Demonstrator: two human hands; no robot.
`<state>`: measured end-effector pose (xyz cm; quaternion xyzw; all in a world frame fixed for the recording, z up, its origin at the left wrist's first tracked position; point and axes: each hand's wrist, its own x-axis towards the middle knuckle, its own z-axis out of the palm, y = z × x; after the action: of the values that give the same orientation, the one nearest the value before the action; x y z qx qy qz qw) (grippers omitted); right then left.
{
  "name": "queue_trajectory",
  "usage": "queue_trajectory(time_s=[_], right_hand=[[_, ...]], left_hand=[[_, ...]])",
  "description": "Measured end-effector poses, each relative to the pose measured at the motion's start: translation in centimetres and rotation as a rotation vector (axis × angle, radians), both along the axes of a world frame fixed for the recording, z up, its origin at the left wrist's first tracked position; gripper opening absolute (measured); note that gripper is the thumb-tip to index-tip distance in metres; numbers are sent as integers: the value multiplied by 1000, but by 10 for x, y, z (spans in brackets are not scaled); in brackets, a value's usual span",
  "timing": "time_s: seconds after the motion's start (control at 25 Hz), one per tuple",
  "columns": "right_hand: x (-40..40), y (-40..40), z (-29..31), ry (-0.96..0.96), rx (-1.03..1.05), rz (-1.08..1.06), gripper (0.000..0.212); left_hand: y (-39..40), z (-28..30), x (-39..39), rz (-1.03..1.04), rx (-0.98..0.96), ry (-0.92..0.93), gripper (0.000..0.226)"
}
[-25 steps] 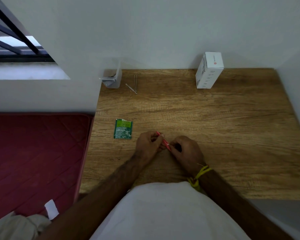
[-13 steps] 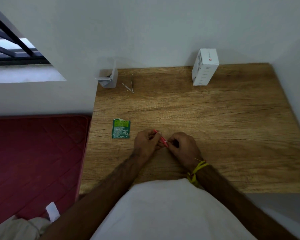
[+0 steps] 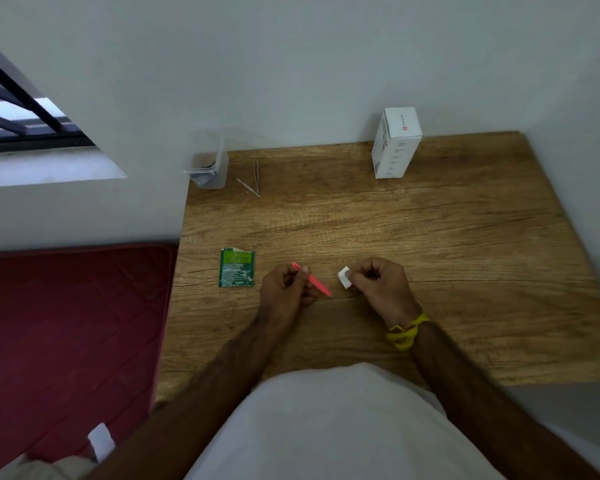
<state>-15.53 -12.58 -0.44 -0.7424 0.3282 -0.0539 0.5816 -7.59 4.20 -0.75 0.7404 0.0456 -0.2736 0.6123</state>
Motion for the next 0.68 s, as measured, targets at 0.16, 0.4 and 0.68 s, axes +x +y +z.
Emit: queue_trajectory(time_s=[0.16, 0.4, 0.68], right_hand=[[21, 5, -6, -36, 9, -37, 10], [32, 18, -11, -72, -148, -29, 15], [34, 30, -8, -30, -218, -34, 12]], left_hand=[[3, 4, -1, -51, 29, -18, 19], [19, 13, 7, -34, -31, 200, 21], [26, 9, -6, -99, 48, -19, 38]])
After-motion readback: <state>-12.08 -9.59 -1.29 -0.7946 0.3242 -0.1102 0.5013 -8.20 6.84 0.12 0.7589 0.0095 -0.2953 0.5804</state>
